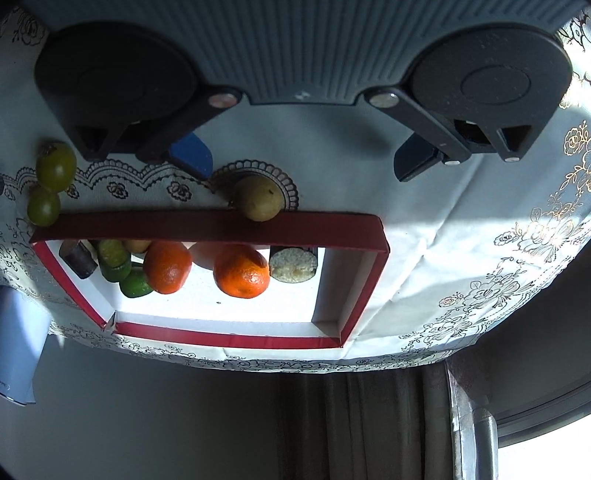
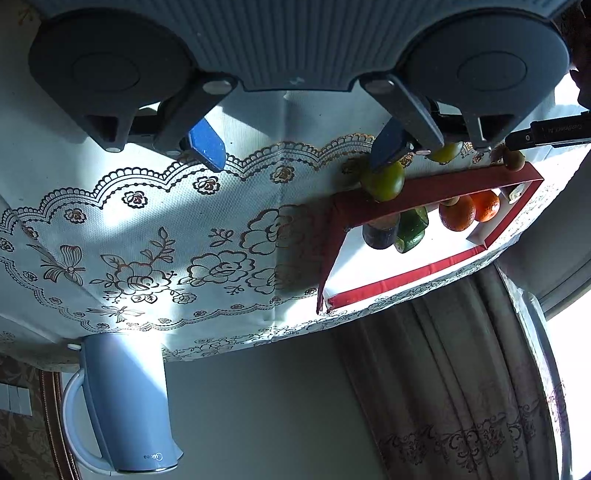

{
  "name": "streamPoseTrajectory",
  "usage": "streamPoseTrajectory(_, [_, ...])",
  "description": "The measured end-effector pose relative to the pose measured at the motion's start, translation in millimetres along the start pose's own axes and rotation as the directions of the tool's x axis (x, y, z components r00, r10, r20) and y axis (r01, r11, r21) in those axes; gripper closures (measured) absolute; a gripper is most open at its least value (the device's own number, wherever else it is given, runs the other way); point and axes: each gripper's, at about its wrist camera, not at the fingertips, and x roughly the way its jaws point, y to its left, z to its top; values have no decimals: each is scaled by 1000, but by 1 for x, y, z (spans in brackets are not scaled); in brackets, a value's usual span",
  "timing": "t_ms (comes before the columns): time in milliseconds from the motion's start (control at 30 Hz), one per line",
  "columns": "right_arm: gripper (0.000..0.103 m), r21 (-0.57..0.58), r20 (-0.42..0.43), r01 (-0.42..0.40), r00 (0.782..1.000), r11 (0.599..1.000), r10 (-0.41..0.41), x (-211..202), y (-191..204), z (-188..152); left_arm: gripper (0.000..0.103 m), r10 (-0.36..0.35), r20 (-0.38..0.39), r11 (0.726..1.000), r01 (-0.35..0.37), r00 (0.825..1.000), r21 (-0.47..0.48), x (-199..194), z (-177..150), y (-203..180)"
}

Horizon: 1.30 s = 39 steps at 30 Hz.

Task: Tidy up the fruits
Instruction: 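Move the left gripper toward the pale brown round fruit by the box, then close the left gripper on the pale brown round fruit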

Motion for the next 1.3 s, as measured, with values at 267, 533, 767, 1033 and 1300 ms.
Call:
streamPoseTrajectory(267, [15, 0, 0, -1, 1000, 1000, 1, 0, 0, 0, 0, 13, 15, 1000, -13, 1000, 20, 3, 8, -4])
streamPoseTrajectory(533, [14, 0, -1, -1, 1000, 1000, 1, 1, 0, 0, 0, -78, 13, 996, 77, 997, 46, 8, 10, -7])
streamPoseTrajectory(767, [14, -1, -2, -2, 1000, 1000, 2, 1, 1, 0, 12, -113, 18, 993, 112, 993, 45, 7, 8, -6])
streamPoseTrajectory(1033, [13, -4, -3, 0, 1000, 1000, 0, 2, 2, -1, 28, -118, -2, 991, 118, 993, 62, 10, 9, -10])
streamPoseTrajectory(1300, [13, -7, -5, 0, 1000, 1000, 0, 2, 2, -1, 47, -127, 7, 988, 126, 992, 86, 10, 10, -16])
